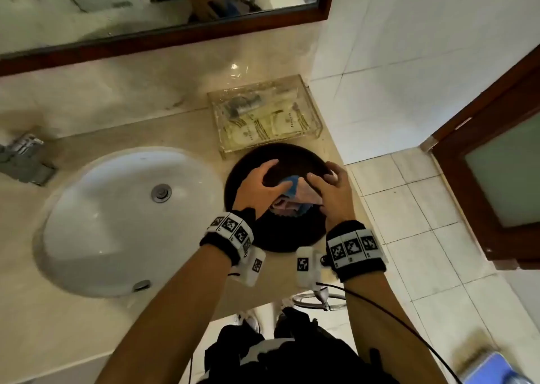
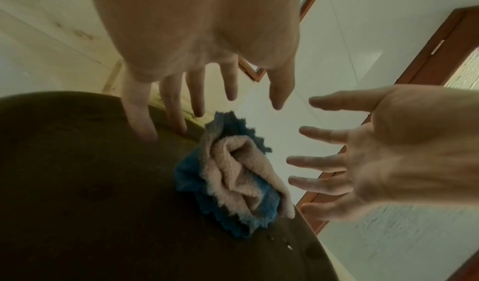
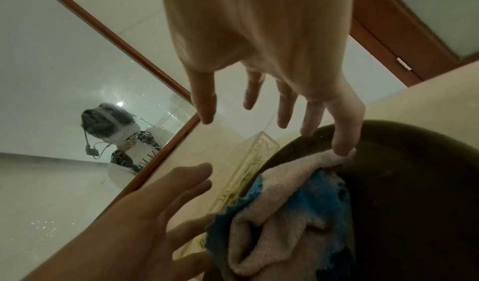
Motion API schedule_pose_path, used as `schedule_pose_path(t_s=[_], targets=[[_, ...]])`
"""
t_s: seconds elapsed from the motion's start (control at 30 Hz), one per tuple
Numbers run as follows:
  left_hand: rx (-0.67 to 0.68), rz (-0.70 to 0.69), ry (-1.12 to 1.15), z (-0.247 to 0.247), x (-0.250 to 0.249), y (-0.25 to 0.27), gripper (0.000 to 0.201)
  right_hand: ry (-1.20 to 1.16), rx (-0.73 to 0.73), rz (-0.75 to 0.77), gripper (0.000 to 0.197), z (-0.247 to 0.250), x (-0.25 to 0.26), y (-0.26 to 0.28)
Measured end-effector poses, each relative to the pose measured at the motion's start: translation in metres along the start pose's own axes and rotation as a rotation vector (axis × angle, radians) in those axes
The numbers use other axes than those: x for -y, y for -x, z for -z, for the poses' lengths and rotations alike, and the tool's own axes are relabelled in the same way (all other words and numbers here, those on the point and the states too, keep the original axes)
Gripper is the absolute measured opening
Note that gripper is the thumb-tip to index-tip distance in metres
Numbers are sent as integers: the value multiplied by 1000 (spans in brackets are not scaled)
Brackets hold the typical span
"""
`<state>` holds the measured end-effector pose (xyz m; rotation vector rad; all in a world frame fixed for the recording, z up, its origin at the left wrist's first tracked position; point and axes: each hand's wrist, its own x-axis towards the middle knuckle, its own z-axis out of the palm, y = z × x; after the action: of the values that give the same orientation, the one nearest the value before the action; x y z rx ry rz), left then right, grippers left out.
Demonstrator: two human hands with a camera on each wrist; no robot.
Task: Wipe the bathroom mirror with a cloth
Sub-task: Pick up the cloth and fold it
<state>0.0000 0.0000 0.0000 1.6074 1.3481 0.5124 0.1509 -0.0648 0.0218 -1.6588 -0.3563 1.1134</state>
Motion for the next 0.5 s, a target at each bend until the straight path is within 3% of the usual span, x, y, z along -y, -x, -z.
schedule_pose_path(t_s=[0.2, 0.37, 0.5], targets=[[122, 110, -142, -5, 0, -10, 61, -3, 1, -36, 55, -7, 2, -6], [203, 98, -413, -7, -3, -17, 63, -19, -33, -14, 48, -14, 9, -15], [260, 126, -520, -8, -1, -21, 46, 35, -40, -16, 44, -15, 14, -23]])
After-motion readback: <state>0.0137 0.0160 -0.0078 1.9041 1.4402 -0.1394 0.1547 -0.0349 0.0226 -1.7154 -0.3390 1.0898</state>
